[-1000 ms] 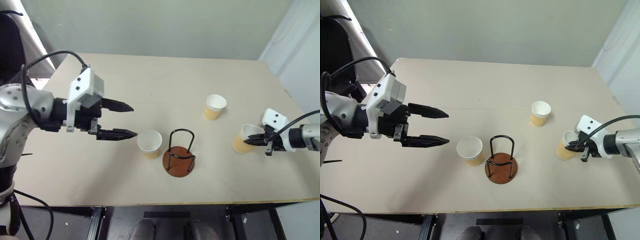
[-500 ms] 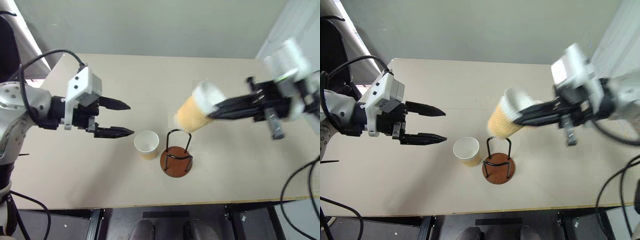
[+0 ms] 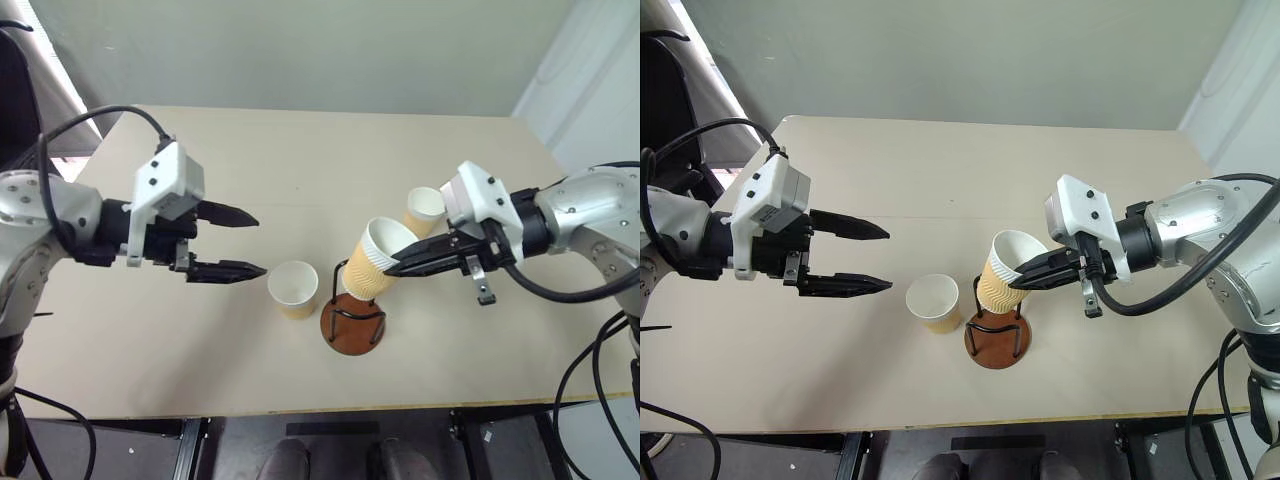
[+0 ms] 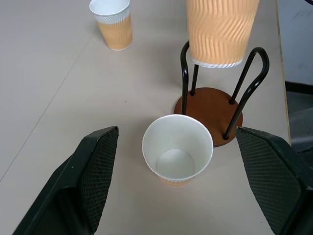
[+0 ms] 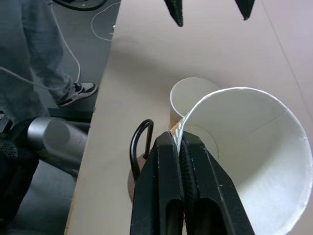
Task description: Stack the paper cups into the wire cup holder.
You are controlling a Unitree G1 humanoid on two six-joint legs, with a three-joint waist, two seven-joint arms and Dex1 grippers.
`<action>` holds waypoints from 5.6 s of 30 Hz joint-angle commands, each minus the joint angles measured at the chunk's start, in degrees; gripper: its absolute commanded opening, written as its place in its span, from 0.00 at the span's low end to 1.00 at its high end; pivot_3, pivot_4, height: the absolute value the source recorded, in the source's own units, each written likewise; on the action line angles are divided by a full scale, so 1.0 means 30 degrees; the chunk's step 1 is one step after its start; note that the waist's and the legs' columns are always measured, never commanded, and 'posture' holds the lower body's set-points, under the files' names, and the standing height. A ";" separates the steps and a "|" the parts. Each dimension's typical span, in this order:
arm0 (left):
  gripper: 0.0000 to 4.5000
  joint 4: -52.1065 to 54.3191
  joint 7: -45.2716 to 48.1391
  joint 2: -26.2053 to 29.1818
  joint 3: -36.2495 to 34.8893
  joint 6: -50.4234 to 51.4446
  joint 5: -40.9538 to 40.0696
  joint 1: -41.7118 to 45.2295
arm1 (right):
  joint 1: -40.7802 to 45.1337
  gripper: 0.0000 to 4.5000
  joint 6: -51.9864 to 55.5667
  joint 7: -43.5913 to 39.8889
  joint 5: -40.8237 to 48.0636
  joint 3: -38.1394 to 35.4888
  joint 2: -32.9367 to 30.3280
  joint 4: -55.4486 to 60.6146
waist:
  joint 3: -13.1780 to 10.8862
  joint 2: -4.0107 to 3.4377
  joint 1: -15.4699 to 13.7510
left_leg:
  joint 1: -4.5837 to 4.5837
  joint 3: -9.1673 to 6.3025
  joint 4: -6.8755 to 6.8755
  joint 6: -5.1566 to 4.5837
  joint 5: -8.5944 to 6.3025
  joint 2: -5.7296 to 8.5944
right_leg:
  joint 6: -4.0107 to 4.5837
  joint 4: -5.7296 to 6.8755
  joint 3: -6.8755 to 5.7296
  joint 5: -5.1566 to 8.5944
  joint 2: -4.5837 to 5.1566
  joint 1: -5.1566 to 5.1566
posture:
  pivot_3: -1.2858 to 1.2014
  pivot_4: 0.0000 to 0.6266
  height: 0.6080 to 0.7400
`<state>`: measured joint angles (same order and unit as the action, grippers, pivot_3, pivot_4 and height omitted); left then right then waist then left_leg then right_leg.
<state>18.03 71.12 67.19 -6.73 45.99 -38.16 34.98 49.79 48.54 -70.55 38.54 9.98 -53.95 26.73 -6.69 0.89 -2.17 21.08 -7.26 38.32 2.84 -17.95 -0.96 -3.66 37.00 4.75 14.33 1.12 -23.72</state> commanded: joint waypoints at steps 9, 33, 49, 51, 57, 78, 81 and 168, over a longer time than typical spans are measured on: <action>0.91 0.0480 -0.0226 0.0595 -0.0460 -0.0327 0.0100 0.0172 | -0.0167 0.29 -0.0013 0.0027 -0.1239 0.1076 -0.0079 0.0469 | 0.0000 0.0000 0.0005 | 0.0000 -0.0002 -0.0001 0.0000 0.0000 0.0000 | 0.0002 -0.0001 0.0000 0.0001 0.0000 0.0000 | 0.52 0.24 1.00; 0.91 0.0865 -0.0625 0.0541 -0.0759 -0.0150 -0.0286 -0.0299 | 0.5865 0.99 -1.4601 -0.0320 -1.2910 0.2881 0.3998 -2.2376 | -0.0008 -0.0024 0.0032 | 0.0101 -0.0004 -0.0067 0.0043 0.0023 -0.0014 | 0.0031 0.0101 -0.0003 -0.0022 0.0000 -0.0128 | 0.52 0.24 1.00; 0.91 0.1372 -0.1222 0.0631 -0.0798 0.0173 -0.0313 -0.0683 | 0.6370 0.71 -1.7238 -0.0213 -1.5811 0.3181 0.5342 -2.5742 | -0.0006 -0.0022 -0.0039 | 0.0101 -0.0013 -0.0050 0.0068 0.0037 -0.0016 | 0.0054 0.0101 -0.0021 -0.0040 0.0007 -0.0107 | 0.52 0.24 1.00; 0.91 0.1442 -0.1255 0.0650 -0.0842 0.0216 -0.0357 -0.0702 | 0.6433 0.54 -1.7416 -0.0193 -1.5948 0.3098 0.5428 -2.5978 | -0.0006 -0.0022 -0.0042 | 0.0101 -0.0011 -0.0050 0.0068 0.0036 -0.0016 | 0.0055 0.0103 -0.0021 -0.0041 0.0007 -0.0107 | 0.52 0.24 1.00; 0.91 0.1554 -0.1387 0.0682 -0.0923 0.0300 -0.0453 -0.0755 | 0.6618 0.06 -1.7891 -0.0057 -1.6217 0.3015 0.5589 -2.6442 | -0.0006 -0.0022 -0.0046 | 0.0104 -0.0010 -0.0053 0.0071 0.0038 -0.0014 | 0.0056 0.0095 -0.0023 -0.0042 0.0007 -0.0107 | 0.52 0.24 1.00; 0.91 0.0649 -0.0835 0.0549 0.0211 -0.0489 0.0236 -0.0158 | 0.4952 0.00 -0.3113 -0.6471 -0.1856 -0.0856 0.1653 -0.3845 | -0.0017 -0.0040 0.0110 | 0.0063 -0.0009 -0.0022 0.0112 0.0063 -0.0010 | 0.0067 -0.0004 -0.0012 -0.0035 -0.0020 -0.0067 | 0.52 0.24 1.00; 0.91 0.0587 -0.0701 0.0615 0.0440 -0.0584 0.0400 -0.0081 | 0.4588 0.00 -0.2716 -0.5581 -0.1717 -0.0406 0.2239 -0.2855 | -0.0017 -0.0040 0.0157 | -0.0020 -0.0014 -0.0023 0.0124 0.0076 -0.0025 | 0.0080 0.0035 -0.0005 -0.0028 -0.0043 -0.0020 | 0.52 0.24 1.00; 0.01 -0.1164 0.5274 -0.2150 0.6912 -0.5505 0.6989 0.3154 | -0.3554 1.00 0.2536 0.1592 0.9254 -0.9357 -0.1719 -0.0169 | -0.0003 -0.0027 0.0188 | -0.0013 -0.0028 -0.0041 0.0083 0.0057 -0.0052 | 0.0082 0.0033 -0.0011 -0.0026 -0.0058 -0.0019 | 0.52 0.24 1.00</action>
<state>15.60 86.05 59.67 17.43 30.69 -16.66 42.32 38.72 57.27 -66.15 65.18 -16.07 -57.86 25.41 -6.70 0.80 -1.61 21.04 -7.35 38.20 3.09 -17.78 -1.12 -3.42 37.09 4.72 14.25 0.94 -23.78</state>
